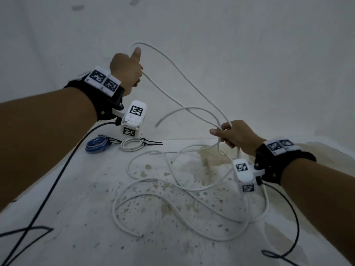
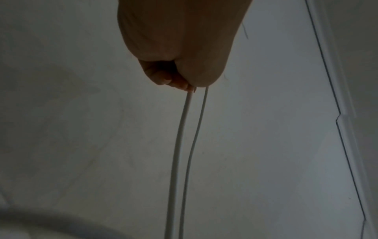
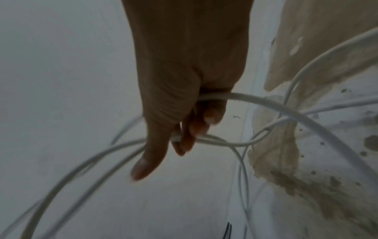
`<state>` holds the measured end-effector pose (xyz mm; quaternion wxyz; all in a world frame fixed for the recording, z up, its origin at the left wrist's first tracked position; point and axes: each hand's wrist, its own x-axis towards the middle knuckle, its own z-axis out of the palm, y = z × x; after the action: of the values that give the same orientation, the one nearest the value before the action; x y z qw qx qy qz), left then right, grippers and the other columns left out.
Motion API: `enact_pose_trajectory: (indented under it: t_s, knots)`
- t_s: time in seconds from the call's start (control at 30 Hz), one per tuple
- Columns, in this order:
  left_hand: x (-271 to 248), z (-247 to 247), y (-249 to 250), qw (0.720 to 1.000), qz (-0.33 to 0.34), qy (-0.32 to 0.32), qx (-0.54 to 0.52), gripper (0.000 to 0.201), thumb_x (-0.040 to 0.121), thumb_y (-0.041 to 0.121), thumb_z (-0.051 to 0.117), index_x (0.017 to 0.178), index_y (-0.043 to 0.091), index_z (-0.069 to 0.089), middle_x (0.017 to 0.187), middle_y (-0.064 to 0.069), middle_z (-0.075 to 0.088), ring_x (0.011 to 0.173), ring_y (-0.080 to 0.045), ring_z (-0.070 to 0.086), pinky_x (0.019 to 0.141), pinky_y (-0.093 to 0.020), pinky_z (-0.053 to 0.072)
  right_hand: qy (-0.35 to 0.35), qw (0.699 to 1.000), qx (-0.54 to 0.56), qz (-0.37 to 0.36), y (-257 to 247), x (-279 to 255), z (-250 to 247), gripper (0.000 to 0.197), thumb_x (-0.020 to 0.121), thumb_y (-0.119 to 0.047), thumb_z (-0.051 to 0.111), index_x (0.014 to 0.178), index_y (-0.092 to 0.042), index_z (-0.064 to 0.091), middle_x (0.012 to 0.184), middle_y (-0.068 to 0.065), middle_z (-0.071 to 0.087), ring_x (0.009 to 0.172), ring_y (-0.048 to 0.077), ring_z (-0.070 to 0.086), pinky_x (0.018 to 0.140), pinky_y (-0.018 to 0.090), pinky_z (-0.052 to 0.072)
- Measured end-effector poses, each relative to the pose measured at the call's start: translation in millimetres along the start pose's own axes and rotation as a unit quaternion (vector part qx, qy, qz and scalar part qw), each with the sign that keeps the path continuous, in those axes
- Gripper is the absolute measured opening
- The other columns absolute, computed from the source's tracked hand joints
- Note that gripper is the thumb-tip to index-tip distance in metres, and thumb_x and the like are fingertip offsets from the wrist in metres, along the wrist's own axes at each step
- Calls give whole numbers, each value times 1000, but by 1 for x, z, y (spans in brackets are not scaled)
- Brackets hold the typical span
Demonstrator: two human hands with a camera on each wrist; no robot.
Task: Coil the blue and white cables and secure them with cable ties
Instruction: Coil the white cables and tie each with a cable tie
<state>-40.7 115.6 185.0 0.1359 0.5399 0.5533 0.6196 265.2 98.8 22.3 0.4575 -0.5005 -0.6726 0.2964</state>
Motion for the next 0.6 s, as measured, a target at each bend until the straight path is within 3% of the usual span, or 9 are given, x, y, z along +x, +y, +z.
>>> enact_pose_trajectory:
  t_s: [0.07,0.13,0.2,0.27,0.33,0.4,0.5,0.6]
  knots:
    - [1,-4,-7,1000,-17,-5,-4,56,97,56,45,63,11,51,60,-4,51,44,-16,45,40,-20,37,-66,993,94,31,-8,-1,-9,52,71,-53,72,81,-3,69,72,7,68,51,13,46,42,20,34]
    - [2,-8,-13,999,-38,-9,-16,55,96,56,45,64,12,49,61,-3,50,45,-15,44,40,-20,37,-82,989,112,47,-15,-2,-15,61,72,-61,63,87,-3,70,83,12,69,50,12,43,41,20,31]
    - [0,-9,-17,998,-48,-18,-27,54,96,56,47,65,12,48,61,-3,49,46,-16,42,42,-21,36,-53,995,69,51,-19,-2,-18,65,80,-60,62,84,5,69,71,5,68,47,12,39,40,20,28]
    - [-3,-8,-16,999,-39,-27,-19,53,95,56,49,65,12,48,61,-4,48,45,-16,42,43,-21,37,-16,999,-13,46,-20,-2,-20,63,85,-54,66,78,8,66,46,-4,51,42,12,33,40,20,24]
    - [-6,-6,-10,999,-15,-29,-8,53,94,57,50,65,13,49,60,-4,50,45,-16,44,43,-22,38,-2,995,-82,51,-21,-2,-20,57,81,-54,71,63,-1,62,41,-5,33,39,13,27,41,21,23]
    - [-8,-6,-3,999,20,-34,1,55,92,59,51,64,12,50,59,-5,51,45,-17,45,44,-23,39,4,990,-136,44,-23,-1,-17,62,80,-51,75,53,-1,47,43,-1,30,39,15,27,45,23,24]
    - [-15,-2,10,996,69,-61,4,56,92,59,52,61,12,52,57,-6,51,44,-19,46,44,-24,38,44,992,-117,11,-31,0,-9,45,83,-38,76,70,3,61,50,2,39,46,17,34,48,24,29]
    - [-24,8,20,992,93,-88,-6,56,91,58,54,60,12,52,55,-5,51,42,-17,46,42,-24,39,-50,997,54,-16,-57,-7,5,25,89,-31,71,90,-6,68,54,-2,35,49,14,27,45,24,22]
